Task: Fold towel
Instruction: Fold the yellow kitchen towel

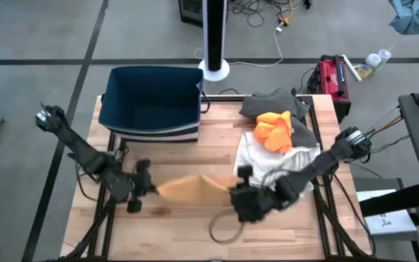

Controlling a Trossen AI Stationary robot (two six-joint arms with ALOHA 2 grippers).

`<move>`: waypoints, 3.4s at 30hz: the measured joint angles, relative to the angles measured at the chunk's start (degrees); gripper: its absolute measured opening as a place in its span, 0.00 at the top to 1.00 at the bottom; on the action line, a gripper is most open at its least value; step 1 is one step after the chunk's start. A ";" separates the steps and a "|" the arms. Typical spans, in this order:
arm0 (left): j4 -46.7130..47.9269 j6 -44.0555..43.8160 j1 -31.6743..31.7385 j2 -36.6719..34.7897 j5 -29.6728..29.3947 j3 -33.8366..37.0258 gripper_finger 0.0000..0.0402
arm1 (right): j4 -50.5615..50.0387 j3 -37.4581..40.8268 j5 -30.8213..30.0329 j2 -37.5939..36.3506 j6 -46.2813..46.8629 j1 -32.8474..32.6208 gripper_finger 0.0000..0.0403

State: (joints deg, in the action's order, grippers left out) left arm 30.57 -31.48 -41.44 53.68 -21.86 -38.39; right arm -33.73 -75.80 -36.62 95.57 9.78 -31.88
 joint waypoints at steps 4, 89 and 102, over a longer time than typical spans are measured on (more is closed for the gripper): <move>-13.36 -4.79 -4.69 6.43 0.50 5.57 1.00 | -0.49 2.28 -0.11 1.83 11.27 -6.06 0.99; -32.22 -30.11 -18.73 20.19 0.56 10.86 0.69 | 20.43 11.05 2.16 10.20 18.80 -1.33 0.61; -31.50 -32.66 -20.37 40.95 -17.24 6.91 0.82 | 44.18 10.15 -2.43 16.61 9.20 0.15 0.68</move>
State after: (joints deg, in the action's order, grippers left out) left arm -0.93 -64.14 -61.82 94.63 -39.10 -31.48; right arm 10.45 -65.66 -39.05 112.18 18.98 -31.73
